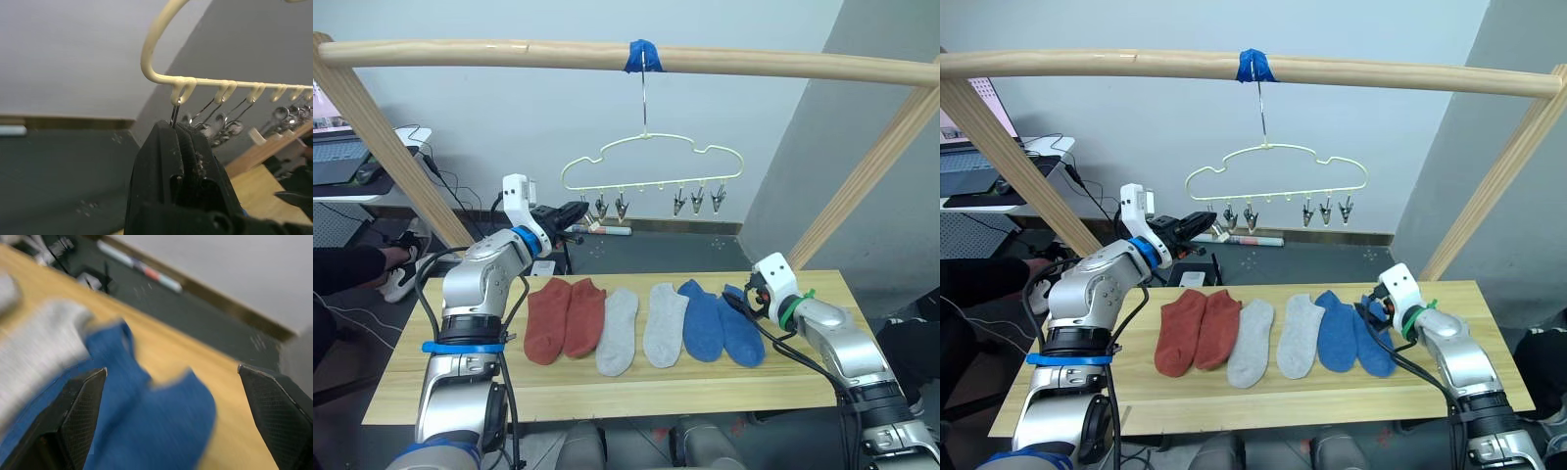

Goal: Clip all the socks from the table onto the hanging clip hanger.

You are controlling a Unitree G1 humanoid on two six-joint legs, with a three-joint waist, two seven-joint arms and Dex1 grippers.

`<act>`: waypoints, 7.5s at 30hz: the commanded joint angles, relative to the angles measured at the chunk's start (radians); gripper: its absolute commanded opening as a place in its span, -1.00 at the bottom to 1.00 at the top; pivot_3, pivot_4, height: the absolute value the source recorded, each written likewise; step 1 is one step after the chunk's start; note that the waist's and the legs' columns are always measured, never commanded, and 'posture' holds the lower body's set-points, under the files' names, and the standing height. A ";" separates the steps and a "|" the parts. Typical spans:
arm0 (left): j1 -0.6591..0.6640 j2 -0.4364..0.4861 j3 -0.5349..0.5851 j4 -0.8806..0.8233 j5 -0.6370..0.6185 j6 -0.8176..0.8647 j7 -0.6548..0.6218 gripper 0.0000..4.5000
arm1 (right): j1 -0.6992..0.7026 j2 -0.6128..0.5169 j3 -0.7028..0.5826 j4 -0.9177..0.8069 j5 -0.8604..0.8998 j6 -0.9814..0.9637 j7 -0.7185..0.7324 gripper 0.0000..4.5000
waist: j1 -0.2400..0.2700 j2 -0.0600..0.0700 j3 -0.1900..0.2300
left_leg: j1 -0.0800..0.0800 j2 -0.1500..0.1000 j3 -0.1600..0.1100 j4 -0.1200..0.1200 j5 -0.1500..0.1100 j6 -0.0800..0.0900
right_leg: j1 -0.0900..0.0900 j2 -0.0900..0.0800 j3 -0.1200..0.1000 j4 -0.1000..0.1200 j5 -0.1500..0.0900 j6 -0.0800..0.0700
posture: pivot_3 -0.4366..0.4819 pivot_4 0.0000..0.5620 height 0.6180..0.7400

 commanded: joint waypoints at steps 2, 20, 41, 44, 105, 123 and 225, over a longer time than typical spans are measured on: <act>0.006 0.022 0.015 -0.043 -0.015 0.038 -0.008 -0.99 | -0.061 0.010 0.011 0.144 -0.031 -0.056 0.031 1.00 | -0.004 0.000 0.000 | 0.000 0.000 0.000 0.001 0.000 0.000 | 0.000 0.000 0.000 0.000 0.000 0.000 | -0.06 -0.54 1.00; 0.054 0.027 0.008 -0.117 -0.016 0.071 -0.001 -1.00 | -0.188 0.074 0.059 0.554 -0.129 -0.241 0.117 0.41 | -0.011 0.001 0.001 | 0.000 0.000 -0.001 0.002 0.000 0.000 | 0.001 0.000 0.000 0.000 0.001 -0.002 | 0.02 -0.52 1.00; 0.003 0.001 0.156 -0.108 -0.287 0.392 0.014 -1.00 | 0.019 -0.014 0.037 -0.313 0.022 0.011 0.213 -0.99 | -0.011 0.005 0.003 | -0.001 0.000 -0.002 0.001 0.000 0.000 | 0.001 0.000 -0.001 0.000 0.000 0.001 | 0.00 -0.56 1.00; -0.013 -0.009 0.197 -0.102 -0.337 0.446 0.039 -1.00 | -0.011 0.056 0.057 -0.420 0.087 0.138 0.192 -0.99 | -0.009 0.005 0.003 | -0.002 0.000 -0.004 0.001 0.000 0.000 | 0.001 0.000 -0.002 -0.001 -0.001 0.001 | 0.00 -0.56 1.00; 0.184 0.135 0.061 -0.407 -0.281 0.253 -0.027 1.00 | -0.354 0.501 0.154 -0.040 0.134 0.171 0.067 -0.69 | 0.042 0.007 0.014 | -0.006 -0.001 -0.011 -0.001 0.000 -0.001 | -0.001 -0.001 -0.010 -0.004 0.001 -0.002 | 0.15 -0.50 1.00; 0.261 0.001 -0.073 -0.408 -0.012 -0.127 0.017 1.00 | -0.085 0.145 0.015 -0.452 0.186 0.244 0.093 0.96 | 0.040 0.010 0.017 | -0.014 -0.002 -0.011 0.000 0.000 0.000 | -0.007 -0.003 -0.010 -0.006 0.001 -0.003 | 0.00 -0.54 1.00; -0.176 -0.251 -0.102 0.504 0.331 -0.900 0.177 -0.99 | -0.118 0.131 -0.073 -0.639 0.430 0.123 0.065 0.99 | 0.017 0.009 0.017 | -0.015 -0.003 -0.015 0.005 0.000 0.000 | -0.004 -0.002 -0.014 -0.002 0.002 -0.004 | -0.17 -0.60 1.00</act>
